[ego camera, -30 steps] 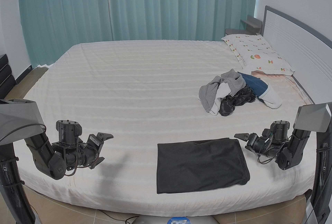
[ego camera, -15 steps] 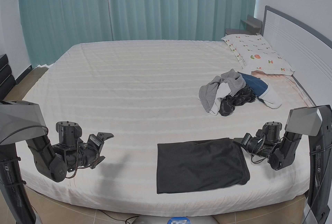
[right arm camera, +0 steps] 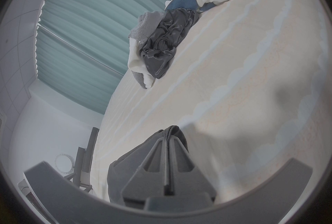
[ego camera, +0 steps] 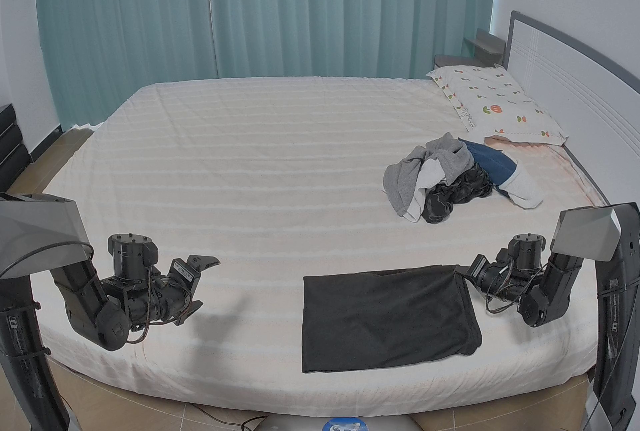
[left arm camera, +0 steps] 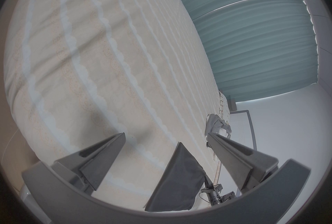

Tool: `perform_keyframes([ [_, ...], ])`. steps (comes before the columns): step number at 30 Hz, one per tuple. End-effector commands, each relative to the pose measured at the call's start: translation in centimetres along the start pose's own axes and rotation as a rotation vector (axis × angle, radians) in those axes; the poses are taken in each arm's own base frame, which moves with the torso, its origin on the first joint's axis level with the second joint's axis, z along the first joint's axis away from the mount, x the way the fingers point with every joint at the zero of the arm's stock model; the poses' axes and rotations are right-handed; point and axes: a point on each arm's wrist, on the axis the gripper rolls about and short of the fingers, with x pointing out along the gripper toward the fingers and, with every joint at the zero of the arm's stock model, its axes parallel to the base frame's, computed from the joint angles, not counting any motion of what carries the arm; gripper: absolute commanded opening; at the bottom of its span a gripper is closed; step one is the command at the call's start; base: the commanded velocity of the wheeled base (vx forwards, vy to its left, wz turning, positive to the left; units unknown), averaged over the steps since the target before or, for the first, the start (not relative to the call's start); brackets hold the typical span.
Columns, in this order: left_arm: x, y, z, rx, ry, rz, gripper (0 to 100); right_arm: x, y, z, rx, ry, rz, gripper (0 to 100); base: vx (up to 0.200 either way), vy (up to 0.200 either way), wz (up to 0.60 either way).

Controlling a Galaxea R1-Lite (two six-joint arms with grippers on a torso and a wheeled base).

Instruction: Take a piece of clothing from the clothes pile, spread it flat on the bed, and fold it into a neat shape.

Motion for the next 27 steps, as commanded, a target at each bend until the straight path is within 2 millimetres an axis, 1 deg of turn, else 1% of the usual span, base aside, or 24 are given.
perform_keyframes([
  [1, 0.0, 0.0, 0.0, -0.001, 0.001, 0.001, 100, -0.1, -0.2, 0.2, 0.002, -0.007, -0.003, 0, 0.0, 0.0, 0.0],
  [8, 0.0, 0.0, 0.0, -0.001, 0.001, 0.001, 100, -0.2, -0.3, 0.2, 0.006, -0.007, -0.011, 0, 0.0, 0.0, 0.0],
  [9, 0.0, 0.0, 0.0, -0.001, 0.001, 0.001, 100, -0.2, -0.3, 0.2, 0.003, -0.006, -0.01, 100, 0.0, 0.0, 0.0],
  [15, 0.0, 0.0, 0.0, -0.001, 0.001, 0.001, 100, -0.7, -0.3, 0.5, 0.022, -0.023, -0.004, 100, 0.0, 0.0, 0.0],
  [17, 0.0, 0.1, 0.0, -0.001, 0.003, 0.002, 100, -1.2, -0.2, 0.8, 0.048, -0.045, 0.009, 100, 0.0, 0.0, 0.0],
  [22, -0.1, 0.1, -0.2, 0.002, 0.004, 0.003, 100, -2.9, -0.9, 2.1, 0.14, -0.109, 0.024, 100, 0.0, 0.0, 0.0],
  [27, -0.2, -0.2, -0.1, -0.002, -0.002, -0.012, 100, -3.6, -1.1, 2.9, 0.184, -0.122, 0.036, 100, 0.0, 0.0, 0.0],
])
